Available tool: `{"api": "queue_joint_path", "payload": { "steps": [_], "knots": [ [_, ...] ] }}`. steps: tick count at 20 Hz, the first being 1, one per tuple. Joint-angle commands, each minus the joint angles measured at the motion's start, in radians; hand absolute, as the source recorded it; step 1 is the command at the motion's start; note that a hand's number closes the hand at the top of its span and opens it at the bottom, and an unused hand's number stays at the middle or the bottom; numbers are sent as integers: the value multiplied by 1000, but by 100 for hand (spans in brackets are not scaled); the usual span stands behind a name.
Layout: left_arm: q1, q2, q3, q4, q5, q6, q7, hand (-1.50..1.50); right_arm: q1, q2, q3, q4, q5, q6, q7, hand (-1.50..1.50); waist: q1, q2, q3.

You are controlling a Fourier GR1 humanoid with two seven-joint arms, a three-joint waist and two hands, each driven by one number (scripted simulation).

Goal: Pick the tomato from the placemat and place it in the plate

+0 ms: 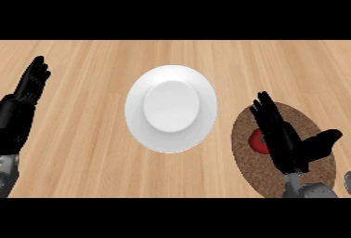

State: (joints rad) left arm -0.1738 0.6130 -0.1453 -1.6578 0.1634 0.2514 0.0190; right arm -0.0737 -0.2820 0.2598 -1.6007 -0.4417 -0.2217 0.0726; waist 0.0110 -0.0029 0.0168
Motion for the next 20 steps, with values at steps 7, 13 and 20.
{"api": "queue_joint_path", "payload": {
  "steps": [7,13,20],
  "knots": [
    [-54,-56,-14,-9,53,-48,25,0,-247,-237,125,229,482,-96,38,150,5,19,-71],
    [-114,-121,-31,49,79,-47,62,0,-277,117,210,351,725,-571,130,-150,-8,10,-17],
    [-97,-106,41,34,106,-95,84,0,-271,209,149,319,765,-718,-46,-150,-11,1,-17]
  ]
}}
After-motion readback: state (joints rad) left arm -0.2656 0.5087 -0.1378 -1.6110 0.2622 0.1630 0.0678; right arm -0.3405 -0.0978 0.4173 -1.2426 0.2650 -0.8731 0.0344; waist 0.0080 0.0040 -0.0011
